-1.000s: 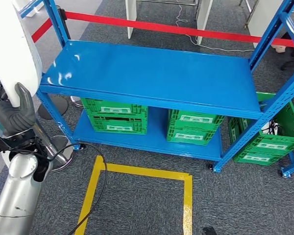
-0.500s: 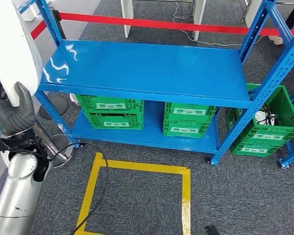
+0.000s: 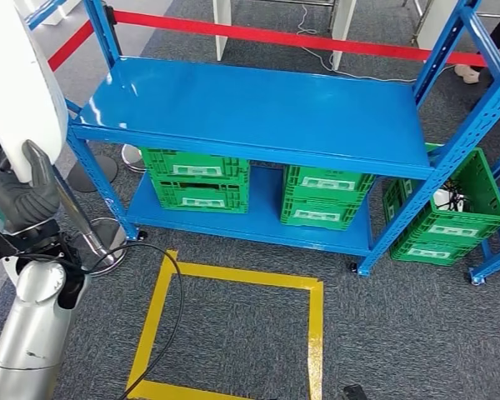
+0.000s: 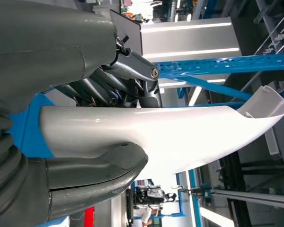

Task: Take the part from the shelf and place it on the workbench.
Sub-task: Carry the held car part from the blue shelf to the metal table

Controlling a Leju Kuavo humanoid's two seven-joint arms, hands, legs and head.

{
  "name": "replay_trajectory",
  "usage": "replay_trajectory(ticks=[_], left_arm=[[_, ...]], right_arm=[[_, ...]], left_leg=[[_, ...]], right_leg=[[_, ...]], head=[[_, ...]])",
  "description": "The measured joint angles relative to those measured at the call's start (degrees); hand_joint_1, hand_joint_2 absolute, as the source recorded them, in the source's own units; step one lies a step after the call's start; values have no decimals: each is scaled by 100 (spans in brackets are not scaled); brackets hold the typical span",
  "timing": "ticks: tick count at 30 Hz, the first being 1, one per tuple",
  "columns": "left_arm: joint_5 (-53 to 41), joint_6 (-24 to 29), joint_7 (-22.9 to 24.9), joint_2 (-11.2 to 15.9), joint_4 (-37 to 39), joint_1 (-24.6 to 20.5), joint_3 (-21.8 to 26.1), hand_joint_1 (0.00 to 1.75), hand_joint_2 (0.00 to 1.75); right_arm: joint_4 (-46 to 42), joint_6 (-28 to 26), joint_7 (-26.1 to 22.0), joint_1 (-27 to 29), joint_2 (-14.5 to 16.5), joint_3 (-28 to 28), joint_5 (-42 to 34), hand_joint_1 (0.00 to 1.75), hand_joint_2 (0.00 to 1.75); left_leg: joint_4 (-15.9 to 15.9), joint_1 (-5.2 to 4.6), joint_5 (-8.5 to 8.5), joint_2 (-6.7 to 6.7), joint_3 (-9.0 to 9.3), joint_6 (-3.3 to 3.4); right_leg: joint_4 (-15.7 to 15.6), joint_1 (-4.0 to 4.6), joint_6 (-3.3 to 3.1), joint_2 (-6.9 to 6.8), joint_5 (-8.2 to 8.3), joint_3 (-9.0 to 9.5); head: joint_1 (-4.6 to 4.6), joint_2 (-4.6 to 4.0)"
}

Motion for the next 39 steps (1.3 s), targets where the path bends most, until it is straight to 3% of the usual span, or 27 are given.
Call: replay_trajectory(ticks=[2,3,7,9,11,12,13,14,15,17,19,21,23,25,27,28,29,31,32,33,35,37,39], left_arm=[[-44,109,-16,-26,1,-6,1,175,175],[-71,153,-31,-39,1,-13,2,175,175],[-191,235,-91,-75,2,-24,-2,175,175],[-287,262,-126,-73,2,-25,-8,175,175],[-395,310,-145,-71,2,-8,-19,175,175],[-440,335,-148,-69,2,8,-23,175,175],[-469,353,-149,-67,2,25,-26,175,175],[-486,365,-149,-64,2,37,-26,175,175],[-498,373,-148,-62,-3,44,-26,175,175],[-524,378,-147,-54,-28,45,-28,175,175],[-576,391,-146,-45,-65,46,-32,175,175],[-655,420,-148,-43,-115,86,-33,175,175],[-737,437,-146,-37,-180,143,-32,175,175],[-807,437,-143,-41,-242,187,-33,175,175],[-859,438,-139,-49,-282,246,-34,175,175],[-877,439,-136,-49,-296,280,-35,175,175],[-890,440,-134,-49,-308,306,-35,175,175],[-908,441,-131,-54,-346,330,-35,175,175],[-921,440,-130,-61,-370,332,-36,175,175],[-936,440,-129,-68,-392,326,-37,175,175],[-968,440,-121,-88,-428,322,-44,175,175],[-983,440,-109,-92,-454,330,-50,175,175],[-997,440,-100,-80,-480,328,-52,175,175]], right_arm=[[0,-17,3,-8,0,-5,-1,0,0],[0,-22,4,-15,0,-5,2,0,0],[0,-28,-5,-11,3,-10,13,0,0],[0,-63,-26,-13,7,-14,19,0,0],[0,-112,-68,-20,7,-19,17,0,0],[0,-134,-95,-21,7,-24,15,0,0],[0,-158,-120,-20,7,-31,12,0,0],[0,-188,-138,-18,7,-38,15,0,0],[0,-227,-148,-18,7,-44,26,0,0],[0,-339,-149,-23,7,-48,75,0,0],[0,-457,-148,-22,7,-48,126,0,0],[0,-530,-161,-12,7,-48,160,0,0],[-1,-578,-175,-8,7,-48,193,0,0],[-2,-614,-180,-12,7,-47,211,0,0],[-2,-630,-181,-10,8,-46,216,0,0],[-2,-631,-184,-6,8,-45,217,0,0],[-2,-632,-190,-2,9,-45,217,0,0],[-2,-633,-206,0,8,-45,220,0,0],[-2,-632,-214,-1,8,-45,224,0,0],[-2,-631,-223,3,7,-45,229,0,0],[-2,-627,-234,10,7,-44,243,0,0],[-2,-626,-239,15,8,-45,255,0,0],[-5,-624,-254,6,14,-44,268,0,0]], left_leg=[[36,-13,12,-1,-31,-31],[55,-25,23,-2,-55,-57],[118,-38,36,-6,-148,-176],[466,-23,-225,-10,-281,-236],[1222,-4,-635,-10,-564,-289],[1564,3,-771,-10,-691,-300],[1739,5,-803,-10,-743,-302],[1695,6,-724,-10,-697,-293],[1420,4,-549,-7,-548,-273],[640,-20,-189,68,-166,-212],[189,-56,-90,144,21,-147],[110,-62,-118,105,12,-99],[67,-30,-87,34,-4,-47],[43,-6,-54,-31,-9,-2],[47,-7,-44,-110,-20,15],[51,-9,-42,-155,-22,16],[57,-8,-42,-207,-22,15],[77,-5,-43,-325,-21,10],[88,-1,-44,-381,-28,0],[113,-4,-45,-437,-47,-20],[149,16,-22,-548,-122,-92],[149,44,27,-680,-186,-179],[240,31,-36,-586,-252,-247]], right_leg=[[-790,-5,-20,4,242,472],[-1030,-5,-41,6,283,609],[-1152,-14,-159,9,319,635],[-1172,-36,-222,0,356,626],[-1169,-30,-254,-3,374,602],[-1166,-27,-262,-3,380,589],[-1162,-24,-267,-3,384,579],[-1156,-23,-269,-2,385,574],[-1151,-21,-268,-7,385,576],[-1136,-3,-258,-25,380,579],[-1114,21,-229,-61,379,543],[-1109,33,-178,-127,387,502],[-1015,31,-116,-135,284,437],[-520,21,-71,-67,-37,214],[254,13,-48,-26,-362,-124],[494,11,-40,-18,-403,-234],[520,10,-37,-8,-333,-250],[-56,-6,-50,81,56,15],[-435,-29,-61,224,210,196],[-752,-53,-66,384,315,358],[-1003,-70,-78,581,320,490],[-1035,-55,-114,490,330,496],[-1072,-71,-179,344,365,507]], head=[[0,0],[-3,0],[-5,0],[-22,0],[-37,0],[-36,0],[-37,0],[-37,0],[-37,0],[-36,0],[-33,0],[-30,0],[-24,0],[-15,0],[-11,0],[-13,0],[-11,0],[-10,0],[-11,0],[-14,0],[-15,0],[-13,0],[-39,0]])
